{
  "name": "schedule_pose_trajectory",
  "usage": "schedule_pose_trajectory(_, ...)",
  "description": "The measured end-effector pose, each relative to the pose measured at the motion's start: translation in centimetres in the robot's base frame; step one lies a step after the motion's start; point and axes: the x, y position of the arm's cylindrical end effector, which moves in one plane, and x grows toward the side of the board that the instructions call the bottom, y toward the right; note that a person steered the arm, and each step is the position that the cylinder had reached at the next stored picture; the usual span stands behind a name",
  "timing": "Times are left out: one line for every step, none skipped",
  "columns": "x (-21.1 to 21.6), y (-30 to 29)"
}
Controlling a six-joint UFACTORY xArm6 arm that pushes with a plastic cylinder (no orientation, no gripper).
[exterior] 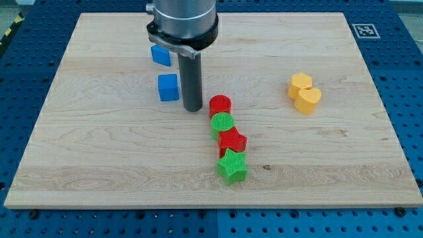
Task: Push the red circle towards the bottom left
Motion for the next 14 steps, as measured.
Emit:
schedule_pose_trajectory(-3.2, -4.6)
schedule_pose_trajectory(-8.2, -4.9)
schedule_pose_trajectory(-7.9, -4.9)
schedule_pose_trajectory(-5.6, -3.7)
schedule_pose_trajectory(-4.3, -1.7)
schedule_pose_trajectory(-4.3, -1.7)
schedule_pose_trajectory(-4.3, -1.7)
schedule_pose_trajectory(-4.3, -1.7)
schedule_pose_trajectory(-4.2, 3.2)
schedule_pose_trajectory(-3.4, 7.9)
schedule_pose_trajectory(-0.4, 12.8)
schedule_pose_trajectory(1.1, 10.2)
schedule_pose_trajectory(-0.9, 5.0)
schedule_pose_trajectory(-0.9, 2.1)
